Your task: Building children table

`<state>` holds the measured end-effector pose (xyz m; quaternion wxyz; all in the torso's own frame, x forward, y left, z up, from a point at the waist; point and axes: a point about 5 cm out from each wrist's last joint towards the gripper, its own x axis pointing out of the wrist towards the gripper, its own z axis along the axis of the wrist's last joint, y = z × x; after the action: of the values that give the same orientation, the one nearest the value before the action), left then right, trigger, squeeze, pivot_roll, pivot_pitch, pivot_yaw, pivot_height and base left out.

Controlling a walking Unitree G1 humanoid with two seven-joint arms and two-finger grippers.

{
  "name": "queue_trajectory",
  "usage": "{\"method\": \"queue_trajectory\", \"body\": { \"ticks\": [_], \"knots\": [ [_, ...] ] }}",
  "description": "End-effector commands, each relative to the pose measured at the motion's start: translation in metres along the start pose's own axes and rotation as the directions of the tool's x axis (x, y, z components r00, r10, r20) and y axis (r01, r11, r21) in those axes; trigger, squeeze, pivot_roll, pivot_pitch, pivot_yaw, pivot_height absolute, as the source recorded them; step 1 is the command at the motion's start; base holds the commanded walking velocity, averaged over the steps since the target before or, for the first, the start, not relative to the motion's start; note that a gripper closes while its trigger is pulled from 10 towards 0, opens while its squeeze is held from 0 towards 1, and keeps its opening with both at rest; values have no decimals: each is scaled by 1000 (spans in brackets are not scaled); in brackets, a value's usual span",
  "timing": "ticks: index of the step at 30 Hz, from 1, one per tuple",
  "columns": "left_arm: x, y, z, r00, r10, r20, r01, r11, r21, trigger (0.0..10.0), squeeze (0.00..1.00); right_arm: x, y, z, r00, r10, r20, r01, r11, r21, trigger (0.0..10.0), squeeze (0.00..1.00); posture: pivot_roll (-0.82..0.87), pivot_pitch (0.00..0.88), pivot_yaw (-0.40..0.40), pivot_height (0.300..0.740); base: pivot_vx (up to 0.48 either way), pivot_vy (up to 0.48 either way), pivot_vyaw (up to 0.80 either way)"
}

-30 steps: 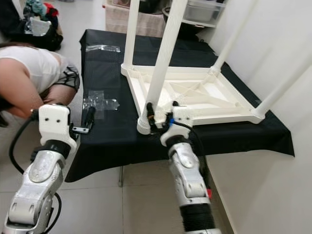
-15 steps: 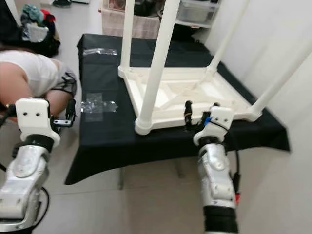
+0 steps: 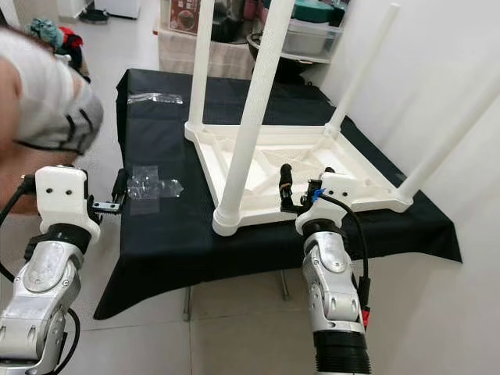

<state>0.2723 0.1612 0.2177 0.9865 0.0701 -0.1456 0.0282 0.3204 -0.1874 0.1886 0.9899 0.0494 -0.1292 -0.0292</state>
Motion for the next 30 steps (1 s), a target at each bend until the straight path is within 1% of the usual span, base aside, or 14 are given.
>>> {"method": "queue_trajectory", "body": {
  "ticks": [1, 4, 10, 11, 13, 18, 21, 23, 25, 26, 28, 29, 30],
  "knots": [
    [-2, -3, 0, 1000, -10, -7, 10, 1000, 1, 10000, 0, 1, -6, 2, 1000, -23, -3, 23, 1000, -5, 10000, 0, 132, 79, -165, 740, 304, 0, 0],
    [-1, -4, -1, 1000, -11, -8, 11, 1000, 1, 10000, 0, 1, -8, 3, 999, -33, -5, 33, 999, -12, 10000, 0, 130, 80, -166, 740, 289, 0, 0],
    [-1, -6, -3, 1000, -9, -18, 9, 1000, -15, 10000, 0, 2, -14, 3, 997, -72, -4, 72, 997, -27, 10000, 0, 131, 80, -163, 740, 0, 0, 0],
    [-1, -7, -3, 1000, -9, -20, 9, 1000, -15, 10000, 0, 4, -19, 3, 996, -89, -10, 88, 996, -13, 10000, 0, 132, 83, -166, 740, 0, 0, 0],
    [-2, -8, -4, 1000, -18, -21, 18, 1000, -15, 10000, 0, 7, -23, 5, 994, -107, -5, 107, 994, -33, 10000, 0, 132, 81, -164, 740, 0, 0, 0],
    [-2, -9, -5, 1000, -21, -23, 20, 1000, -18, 10000, 0, 10, -29, 6, 994, -106, -5, 106, 994, -34, 10000, 0, 130, 81, -164, 740, 0, 0, 0],
    [-2, -9, -5, 999, -20, -25, 19, 1000, -21, 10000, 0, 13, -38, 3, 995, -97, -34, 96, 995, -33, 10000, 0, 130, 81, -163, 740, 0, 0, 0],
    [-3, -9, -5, 999, -20, -25, 20, 1000, -23, 10000, 0, 15, -41, 2, 997, -70, -44, 70, 998, 0, 10000, 0, 130, 81, -164, 740, 0, 0, 0],
    [-3, -10, -5, 999, -26, -25, 25, 999, -25, 10000, 0, 16, -43, 0, 998, -11, -60, 11, 1000, 3, 10000, 0, 129, 84, -161, 740, 0, 0, 0],
    [-3, -10, -5, 999, -26, -25, 25, 999, -25, 10000, 0, 16, -43, 0, 998, -11, -60, 11, 1000, 3, 10000, 0, 129, 84, -161, 740, 0, 0, 0],
    [-4, -12, -6, 999, -34, -28, 33, 999, -26, 10000, 0, 18, -43, -6, 993, 67, -99, -68, 998, -4, 10000, 0, 131, 83, -166, 740, 0, 0, 0],
    [-5, -13, -6, 999, -34, -29, 33, 999, -31, 10000, 0, 19, -44, -9, 984, 114, -139, -114, 993, 6, 10000, 0, 132, 84, -166, 740, 0, 0, 0],
    [-6, -13, -6, 999, -35, -31, 34, 999, -34, 10000, 0, 19, -41, -12, 958, 221, -180, -215, 975, 54, 10000, 0, 134, 86, -166, 740, 0, 0, 0]
  ]
}}
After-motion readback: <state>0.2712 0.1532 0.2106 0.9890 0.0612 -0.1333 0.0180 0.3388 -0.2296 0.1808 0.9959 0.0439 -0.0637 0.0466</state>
